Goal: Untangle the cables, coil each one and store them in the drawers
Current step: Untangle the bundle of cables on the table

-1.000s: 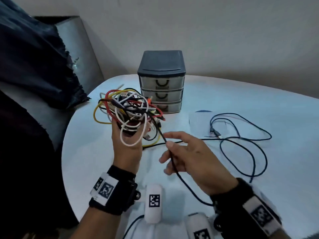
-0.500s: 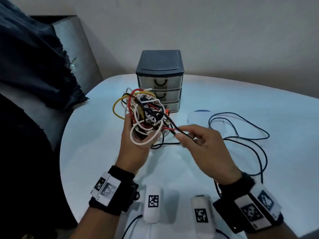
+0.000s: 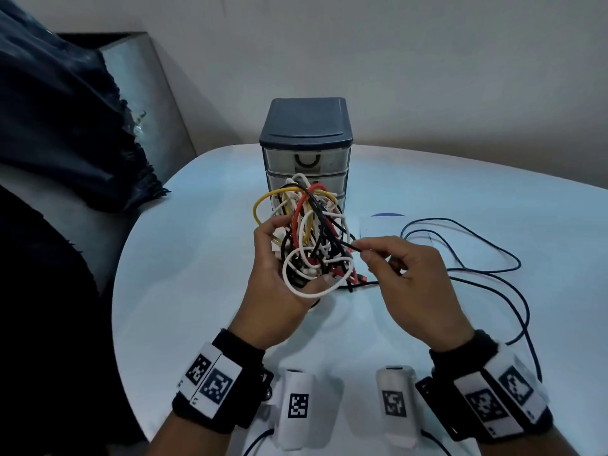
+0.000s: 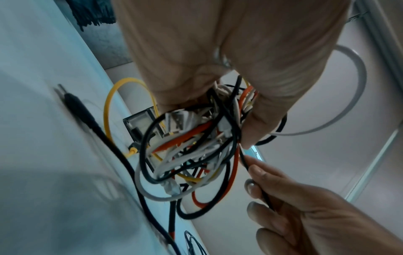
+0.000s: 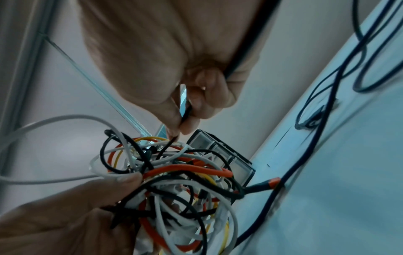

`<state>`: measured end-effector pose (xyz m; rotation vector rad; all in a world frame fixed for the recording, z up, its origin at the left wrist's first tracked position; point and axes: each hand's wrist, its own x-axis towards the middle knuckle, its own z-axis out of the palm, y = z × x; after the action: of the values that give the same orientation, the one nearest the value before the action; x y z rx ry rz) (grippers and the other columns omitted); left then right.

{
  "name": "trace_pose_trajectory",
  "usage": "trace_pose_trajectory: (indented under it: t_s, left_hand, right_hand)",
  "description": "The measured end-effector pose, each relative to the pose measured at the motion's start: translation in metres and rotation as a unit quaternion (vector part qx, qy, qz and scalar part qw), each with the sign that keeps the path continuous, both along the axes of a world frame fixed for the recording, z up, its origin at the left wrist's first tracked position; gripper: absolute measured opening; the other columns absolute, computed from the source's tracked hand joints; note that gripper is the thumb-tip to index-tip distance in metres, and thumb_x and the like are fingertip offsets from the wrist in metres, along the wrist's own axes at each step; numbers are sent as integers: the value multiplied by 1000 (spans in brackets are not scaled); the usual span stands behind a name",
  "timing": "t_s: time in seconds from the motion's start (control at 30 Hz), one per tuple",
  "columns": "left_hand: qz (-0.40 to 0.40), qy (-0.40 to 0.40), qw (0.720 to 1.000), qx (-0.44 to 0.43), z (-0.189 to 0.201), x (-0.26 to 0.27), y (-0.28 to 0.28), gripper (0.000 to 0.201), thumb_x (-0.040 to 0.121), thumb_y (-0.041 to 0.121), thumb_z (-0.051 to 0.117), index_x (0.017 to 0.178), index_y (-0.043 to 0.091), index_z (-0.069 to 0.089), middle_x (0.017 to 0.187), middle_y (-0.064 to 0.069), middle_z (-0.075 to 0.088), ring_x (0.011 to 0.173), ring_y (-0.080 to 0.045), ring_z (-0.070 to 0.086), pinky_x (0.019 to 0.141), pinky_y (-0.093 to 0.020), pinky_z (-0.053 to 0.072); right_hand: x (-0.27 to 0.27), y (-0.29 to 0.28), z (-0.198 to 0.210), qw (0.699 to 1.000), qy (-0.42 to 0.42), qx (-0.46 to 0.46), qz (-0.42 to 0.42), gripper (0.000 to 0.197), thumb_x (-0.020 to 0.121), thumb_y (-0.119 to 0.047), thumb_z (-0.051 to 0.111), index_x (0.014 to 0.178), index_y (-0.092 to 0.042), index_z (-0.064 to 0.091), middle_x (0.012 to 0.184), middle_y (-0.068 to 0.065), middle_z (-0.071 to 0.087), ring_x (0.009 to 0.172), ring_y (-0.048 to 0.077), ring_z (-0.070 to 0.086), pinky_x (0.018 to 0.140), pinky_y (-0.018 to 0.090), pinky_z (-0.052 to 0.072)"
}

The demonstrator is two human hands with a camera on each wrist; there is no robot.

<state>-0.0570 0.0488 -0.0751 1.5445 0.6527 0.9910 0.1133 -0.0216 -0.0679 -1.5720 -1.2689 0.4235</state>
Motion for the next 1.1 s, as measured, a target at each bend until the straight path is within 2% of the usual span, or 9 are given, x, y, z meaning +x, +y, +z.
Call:
trace_pose_trajectory:
  t_s: [0.13, 0.27, 0.4, 0.53, 0.73, 0.83, 0.93, 1.0, 1.1]
  left_hand:
    - [-17, 33, 999, 2, -3, 1, 0, 70, 74, -11, 77, 128, 17, 43, 114, 9, 67, 104, -13, 68, 87, -25, 53]
    - [-23, 49, 999, -3, -2, 2, -1, 69, 74, -13, 76, 130, 17, 47, 114, 11, 67, 105, -11, 67, 87, -23, 52]
    - [-1, 28, 999, -25, 1, -3, -1, 86, 73, -10, 78, 131, 29, 27, 112, 1, 70, 97, -15, 71, 82, -26, 55]
    - [19, 5, 998, -55, 0, -6, 0, 98, 75, -7, 78, 134, 35, 12, 110, 0, 73, 99, -18, 72, 87, -27, 55]
    - [-40, -40, 993, -106, 3, -4, 0, 72, 66, 2, 84, 126, 19, 48, 107, -5, 72, 96, -24, 70, 81, -39, 59]
    - [-108, -122, 965, -206, 8, -8, 2, 68, 60, 11, 70, 127, 14, 57, 94, -11, 71, 78, -26, 67, 67, -27, 53]
    - [-161, -133, 948, -240, 8, -7, 3, 70, 61, 18, 59, 130, 12, 63, 116, -27, 65, 99, -41, 60, 87, -38, 47]
    - [-184, -130, 942, -249, 7, -6, 1, 62, 60, 18, 57, 121, 17, 70, 108, -20, 70, 91, -30, 67, 80, -32, 53]
    - [-167, -130, 942, -261, 6, -2, 1, 61, 59, 2, 66, 117, 20, 72, 93, -16, 65, 70, -21, 60, 65, -25, 51]
  right_hand:
    - [-7, 2, -7, 1000, 2, 4, 22, 31, 94, -7, 62, 92, -37, 71, 84, -11, 69, 71, 4, 61, 62, 12, 45]
    - [-13, 1, -8, 999, 2, 7, 44, 19, 95, -3, 60, 104, -12, 75, 81, -6, 66, 67, 3, 61, 57, 7, 41]
    - [-6, 1, -7, 1000, 21, -9, 15, 25, 90, -8, 67, 87, -32, 71, 73, -14, 66, 57, 5, 52, 53, 10, 41]
    - [0, 1, -9, 999, 26, -23, -11, 22, 89, -10, 69, 83, -30, 72, 68, -17, 65, 51, 8, 47, 50, 9, 39]
    - [7, 1, -4, 1000, 10, 21, 9, 29, 91, -1, 65, 84, -30, 68, 81, -8, 69, 66, 0, 58, 59, 6, 40]
    - [17, 0, -4, 999, 19, 41, 18, 21, 91, 3, 64, 88, -16, 72, 75, -14, 68, 70, -3, 61, 62, 5, 41]
    - [13, -4, -3, 995, 6, 79, 55, 17, 84, 0, 57, 92, -5, 71, 80, 0, 73, 73, 4, 67, 64, 9, 47]
    - [5, -5, -1, 994, 44, 81, 60, 19, 82, -3, 55, 94, -3, 71, 81, 6, 74, 75, 15, 69, 66, 17, 53]
    - [2, 1, -1, 997, 59, 50, 1, 18, 84, -2, 62, 90, -17, 71, 79, -8, 72, 68, 4, 66, 60, 12, 49]
